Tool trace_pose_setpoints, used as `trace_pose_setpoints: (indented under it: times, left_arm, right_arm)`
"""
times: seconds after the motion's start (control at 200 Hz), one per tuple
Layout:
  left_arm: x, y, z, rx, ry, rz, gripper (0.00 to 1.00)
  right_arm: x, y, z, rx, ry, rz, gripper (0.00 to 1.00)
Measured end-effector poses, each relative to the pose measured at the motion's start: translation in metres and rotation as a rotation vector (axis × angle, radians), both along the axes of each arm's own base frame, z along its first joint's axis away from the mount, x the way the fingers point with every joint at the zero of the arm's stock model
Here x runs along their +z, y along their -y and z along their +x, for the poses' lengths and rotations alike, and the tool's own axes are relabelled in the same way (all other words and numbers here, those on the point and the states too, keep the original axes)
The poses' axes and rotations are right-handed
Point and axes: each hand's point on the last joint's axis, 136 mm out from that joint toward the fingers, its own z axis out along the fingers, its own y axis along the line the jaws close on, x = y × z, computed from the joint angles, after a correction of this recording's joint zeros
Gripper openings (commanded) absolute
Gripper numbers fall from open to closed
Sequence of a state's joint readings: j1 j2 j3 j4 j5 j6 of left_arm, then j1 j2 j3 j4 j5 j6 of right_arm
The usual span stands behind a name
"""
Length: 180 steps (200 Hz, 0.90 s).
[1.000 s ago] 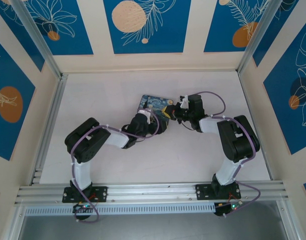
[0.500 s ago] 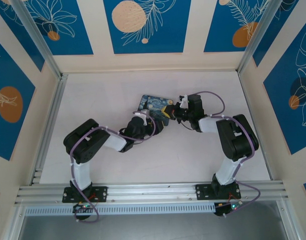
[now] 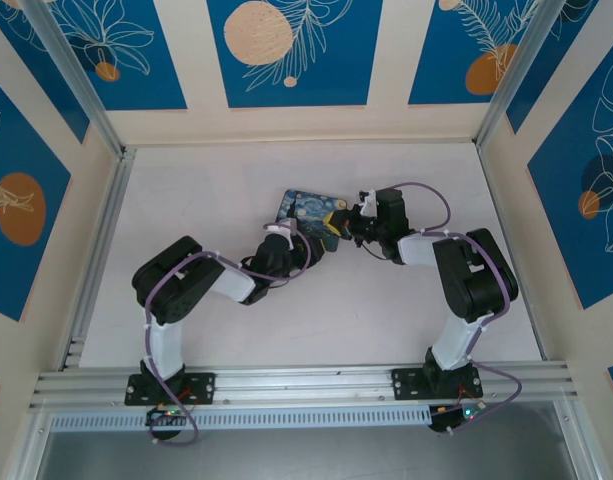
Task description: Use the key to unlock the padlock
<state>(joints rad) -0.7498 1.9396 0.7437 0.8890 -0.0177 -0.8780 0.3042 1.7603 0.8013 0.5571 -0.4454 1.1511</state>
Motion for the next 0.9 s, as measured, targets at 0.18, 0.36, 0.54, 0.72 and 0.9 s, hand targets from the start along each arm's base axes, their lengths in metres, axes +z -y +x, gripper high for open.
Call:
trace_pose_setpoints:
  times: [0.18,0.36,0.54,0.72,0.9]
  left_arm:
    - [-0.003,-0.005,0.003,0.033,-0.003,0.014,0.46]
    - [-0.006,-0.008,0.004,0.049,-0.008,0.031,0.43]
    - [-0.016,-0.012,0.002,0.048,-0.025,0.083,0.41]
    - [-0.019,-0.010,0.003,0.041,-0.016,0.149,0.38]
    - [-0.021,-0.011,0.005,0.044,-0.019,0.185,0.35]
  right_arm:
    - [-0.001,0.000,0.001,0.000,0.003,0.001,0.00]
    - [-0.001,-0.001,0.002,0.001,0.007,0.003,0.00]
    - [-0.001,-0.001,0.002,0.001,0.008,0.003,0.00]
    - [-0.001,-0.001,0.002,0.001,0.008,0.003,0.00]
    - [-0.001,-0.001,0.002,0.000,0.007,0.003,0.00]
